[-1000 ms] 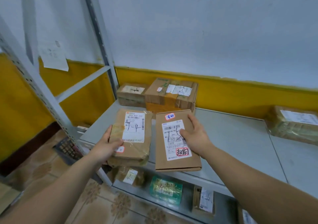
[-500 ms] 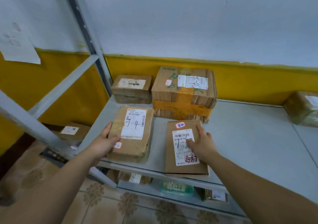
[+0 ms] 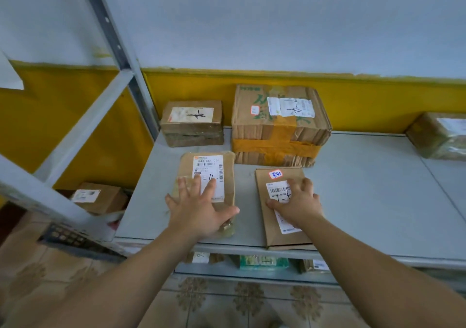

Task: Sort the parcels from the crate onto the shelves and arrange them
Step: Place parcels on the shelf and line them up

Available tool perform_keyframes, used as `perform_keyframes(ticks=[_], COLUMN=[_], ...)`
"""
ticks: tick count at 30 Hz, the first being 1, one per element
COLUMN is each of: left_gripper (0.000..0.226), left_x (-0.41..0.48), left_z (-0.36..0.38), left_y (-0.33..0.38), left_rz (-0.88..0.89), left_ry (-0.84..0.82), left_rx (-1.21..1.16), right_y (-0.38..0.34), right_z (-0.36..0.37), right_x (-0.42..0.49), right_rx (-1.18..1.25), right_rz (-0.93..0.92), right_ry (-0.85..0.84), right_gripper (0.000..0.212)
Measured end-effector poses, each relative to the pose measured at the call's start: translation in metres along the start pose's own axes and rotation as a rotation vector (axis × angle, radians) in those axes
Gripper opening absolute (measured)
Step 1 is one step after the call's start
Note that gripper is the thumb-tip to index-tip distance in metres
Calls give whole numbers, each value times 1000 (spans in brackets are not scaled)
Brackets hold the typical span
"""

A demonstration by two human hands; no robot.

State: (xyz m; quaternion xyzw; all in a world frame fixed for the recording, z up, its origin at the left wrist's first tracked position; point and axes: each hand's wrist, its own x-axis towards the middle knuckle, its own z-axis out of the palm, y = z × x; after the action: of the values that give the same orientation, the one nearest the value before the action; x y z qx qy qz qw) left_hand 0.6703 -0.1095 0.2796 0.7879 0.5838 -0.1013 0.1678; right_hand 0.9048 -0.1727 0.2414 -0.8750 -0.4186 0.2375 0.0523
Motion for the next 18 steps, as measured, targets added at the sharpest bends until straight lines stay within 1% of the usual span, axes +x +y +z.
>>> perform_keyframes(ticks=[3, 7, 10, 15, 18], left_gripper=[100, 91, 86, 99, 94], left_x=[3, 6, 7, 4, 9], left_z=[-6, -22, -33, -28, -40], left_y=[-4, -17, -33, -39, -40], left_rz=[33, 117, 144, 63, 130], left_ry=[-41, -96, -136, -153, -218], left_rx=[25, 85, 72, 26, 61], right_y=[1, 3, 1, -4, -4], right_z=[-3, -3, -1, 1, 1], right_x=[2, 3, 5, 5, 4], right_rx=[12, 42, 63, 55, 55], right_rz=[-1, -2, 2, 21, 8], right_ry=[21, 32, 27, 20, 30], right_gripper=[95, 91, 89, 89, 88])
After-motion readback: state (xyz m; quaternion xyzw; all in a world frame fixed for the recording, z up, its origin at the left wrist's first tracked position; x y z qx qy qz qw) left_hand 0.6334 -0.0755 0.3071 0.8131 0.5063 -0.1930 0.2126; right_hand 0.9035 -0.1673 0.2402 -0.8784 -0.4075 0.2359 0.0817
